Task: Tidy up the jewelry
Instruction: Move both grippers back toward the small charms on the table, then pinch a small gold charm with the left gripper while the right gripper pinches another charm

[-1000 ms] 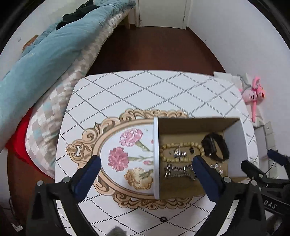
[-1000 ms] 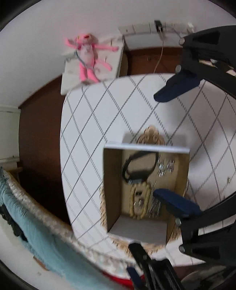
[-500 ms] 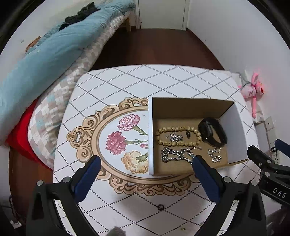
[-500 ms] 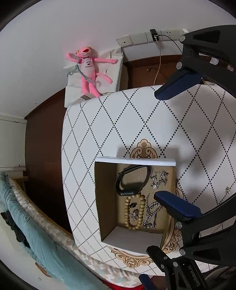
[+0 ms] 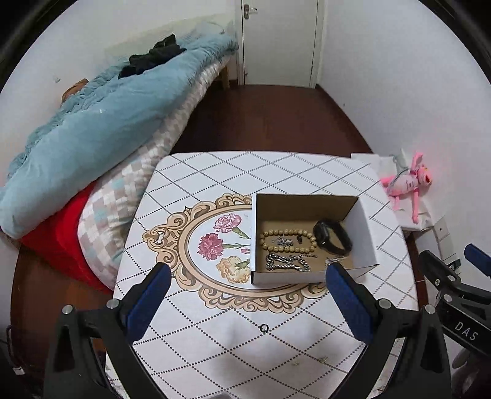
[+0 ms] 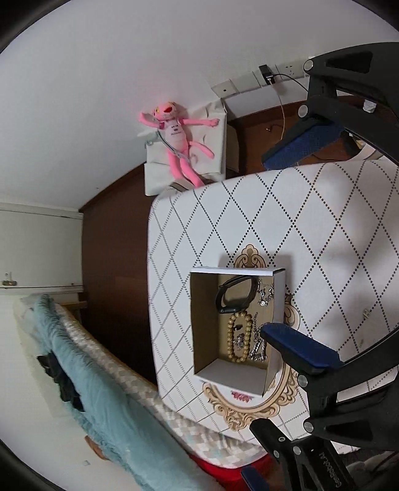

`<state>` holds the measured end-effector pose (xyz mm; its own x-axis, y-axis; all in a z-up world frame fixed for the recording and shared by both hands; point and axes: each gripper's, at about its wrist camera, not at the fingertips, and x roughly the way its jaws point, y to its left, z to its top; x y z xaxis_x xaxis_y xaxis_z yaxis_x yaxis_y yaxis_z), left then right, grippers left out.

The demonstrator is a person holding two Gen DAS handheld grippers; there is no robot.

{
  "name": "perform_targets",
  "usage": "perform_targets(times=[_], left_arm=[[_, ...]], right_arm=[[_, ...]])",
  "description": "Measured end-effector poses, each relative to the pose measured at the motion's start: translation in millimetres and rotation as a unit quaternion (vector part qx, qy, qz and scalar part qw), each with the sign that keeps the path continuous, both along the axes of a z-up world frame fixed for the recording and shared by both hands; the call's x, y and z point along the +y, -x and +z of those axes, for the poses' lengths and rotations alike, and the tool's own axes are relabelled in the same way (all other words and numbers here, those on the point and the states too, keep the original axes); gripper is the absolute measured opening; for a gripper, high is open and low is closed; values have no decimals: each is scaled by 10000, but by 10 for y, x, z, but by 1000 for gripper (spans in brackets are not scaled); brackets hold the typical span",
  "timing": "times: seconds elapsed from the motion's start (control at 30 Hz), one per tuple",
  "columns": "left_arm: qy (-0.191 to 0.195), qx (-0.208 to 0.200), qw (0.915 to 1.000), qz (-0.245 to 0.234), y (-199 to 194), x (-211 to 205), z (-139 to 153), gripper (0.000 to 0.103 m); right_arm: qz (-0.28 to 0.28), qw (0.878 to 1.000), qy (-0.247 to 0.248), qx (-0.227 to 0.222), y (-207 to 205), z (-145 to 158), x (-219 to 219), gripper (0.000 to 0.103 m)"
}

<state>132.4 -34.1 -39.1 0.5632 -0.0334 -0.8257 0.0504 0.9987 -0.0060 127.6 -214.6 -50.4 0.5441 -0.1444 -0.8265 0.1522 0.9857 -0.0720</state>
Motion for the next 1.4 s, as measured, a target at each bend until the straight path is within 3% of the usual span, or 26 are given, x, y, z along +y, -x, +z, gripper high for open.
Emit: perform_targets(times=[0.3, 0.47, 0.6, 0.73, 0.8, 0.87, 1.03, 1.13, 1.3, 1.4], left_arm=[[58, -262, 9996, -83, 235, -22, 317, 103], [-188, -320, 9993, 90, 305, -51, 327, 103], [-363, -58, 9992, 160, 304, -13, 28, 103], [-600, 383, 9972, 237, 343, 105, -443, 103], [-674, 680, 9950, 302, 388, 193, -705, 103], [-774, 978, 9914, 398, 438, 298, -967, 103], [-989, 1383, 9839, 551, 542, 460, -1368, 103], [-1004, 1485, 9821, 586, 574, 501, -1466, 103], [-1004, 1593, 9804, 584, 591, 522, -1564, 103], [-1026, 1586, 9805, 549, 591, 494, -1581, 103]], right_arm=[[-109, 9988, -144, -456, 346, 422, -21, 101], [-62, 9981, -410, -445, 457, 472, -7, 101], [31, 9983, -551, -167, 483, 281, 26, 101], [62, 9960, -782, 430, 509, -247, 63, 101], [113, 9937, -906, 650, 540, -526, 112, 92], [180, 9892, -1113, 932, 581, -813, 158, 74], [354, 9795, -1525, 1266, 696, -1351, 339, 57], [506, 9792, -1497, 1275, 744, -1495, 491, 56], [668, 9846, -1104, 1175, 762, -1567, 683, 44], [781, 9884, -672, 1118, 794, -1586, 787, 21]])
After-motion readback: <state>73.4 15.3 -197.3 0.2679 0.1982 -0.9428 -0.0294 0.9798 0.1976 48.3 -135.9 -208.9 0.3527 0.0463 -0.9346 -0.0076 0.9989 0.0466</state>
